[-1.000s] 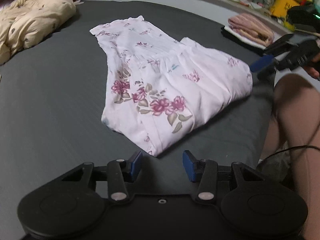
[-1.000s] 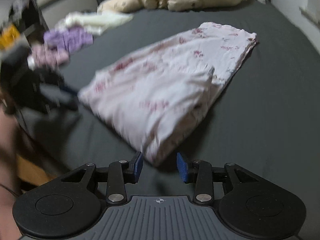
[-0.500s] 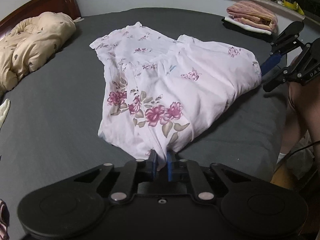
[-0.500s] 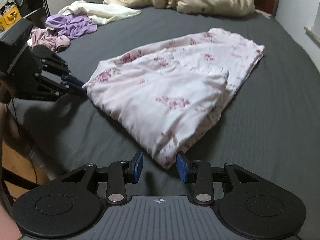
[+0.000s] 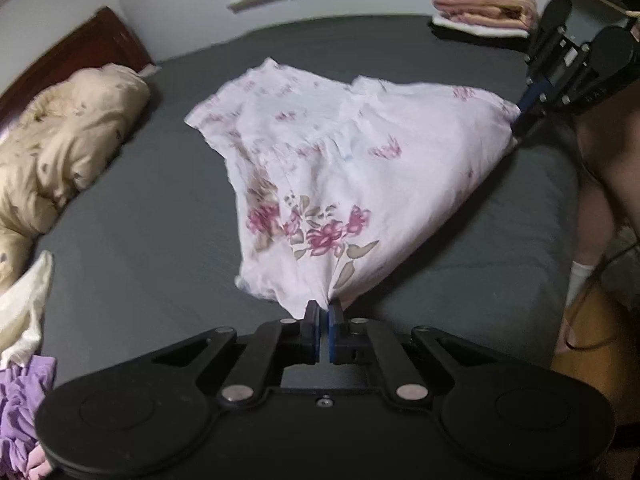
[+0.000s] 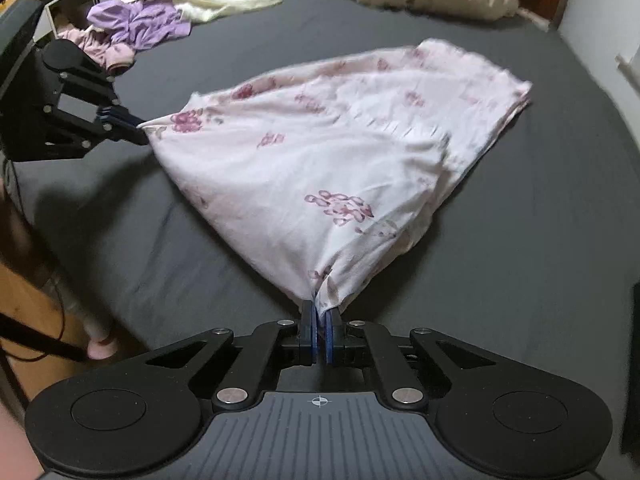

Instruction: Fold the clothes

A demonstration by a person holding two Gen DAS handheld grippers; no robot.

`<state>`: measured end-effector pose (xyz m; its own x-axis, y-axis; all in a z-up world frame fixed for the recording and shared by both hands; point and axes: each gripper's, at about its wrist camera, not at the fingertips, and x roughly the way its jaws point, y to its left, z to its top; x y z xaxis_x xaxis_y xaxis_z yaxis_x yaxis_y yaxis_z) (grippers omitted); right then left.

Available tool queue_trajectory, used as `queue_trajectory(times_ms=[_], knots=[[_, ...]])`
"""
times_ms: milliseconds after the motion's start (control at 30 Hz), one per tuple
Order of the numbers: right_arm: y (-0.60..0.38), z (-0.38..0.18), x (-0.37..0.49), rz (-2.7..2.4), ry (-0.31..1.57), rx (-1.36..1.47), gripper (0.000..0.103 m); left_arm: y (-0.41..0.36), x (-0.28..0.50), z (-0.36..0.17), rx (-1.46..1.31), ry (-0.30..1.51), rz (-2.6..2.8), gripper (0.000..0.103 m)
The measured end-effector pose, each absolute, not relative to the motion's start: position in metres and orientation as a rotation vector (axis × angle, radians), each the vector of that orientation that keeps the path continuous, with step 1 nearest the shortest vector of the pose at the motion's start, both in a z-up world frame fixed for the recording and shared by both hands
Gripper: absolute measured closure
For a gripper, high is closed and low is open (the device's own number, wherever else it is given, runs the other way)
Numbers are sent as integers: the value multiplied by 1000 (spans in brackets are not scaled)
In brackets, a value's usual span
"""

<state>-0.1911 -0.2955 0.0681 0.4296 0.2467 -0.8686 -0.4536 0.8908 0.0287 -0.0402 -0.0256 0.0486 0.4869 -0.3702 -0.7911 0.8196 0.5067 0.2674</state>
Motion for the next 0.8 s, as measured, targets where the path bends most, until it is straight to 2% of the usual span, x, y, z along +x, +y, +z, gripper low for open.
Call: queue_trajectory(times_ms=[167, 233, 267, 300, 333, 367, 400, 467, 567, 800], knots=[[-294, 64, -196, 384, 1026, -248, 97, -30, -41, 31, 732, 768, -807, 97], [-294, 65, -202, 359, 1026, -284, 88, -28, -43, 30, 711, 769, -795, 96], [-293, 66, -206, 347, 1024, -309, 79, -26, -45, 31, 704, 761, -795, 95], [-291, 67, -212, 339, 1008, -343, 62, -24, -48, 32, 717, 743, -792, 91], [-290, 69, -218, 331, 989, -375, 54, -22, -51, 34, 730, 724, -789, 87], [-287, 72, -223, 325, 953, -399, 43, -21, -56, 35, 768, 685, -770, 75], [-285, 75, -228, 319, 917, -422, 40, -20, -62, 36, 810, 639, -754, 63], [-277, 79, -236, 314, 858, -477, 40, -22, -78, 35, 930, 528, -754, 53], [-262, 80, -243, 314, 803, -567, 40, -28, -99, 31, 1098, 389, -758, 48], [-243, 75, -246, 339, 813, -591, 40, -55, -118, 8, 1424, 223, -816, 47]])
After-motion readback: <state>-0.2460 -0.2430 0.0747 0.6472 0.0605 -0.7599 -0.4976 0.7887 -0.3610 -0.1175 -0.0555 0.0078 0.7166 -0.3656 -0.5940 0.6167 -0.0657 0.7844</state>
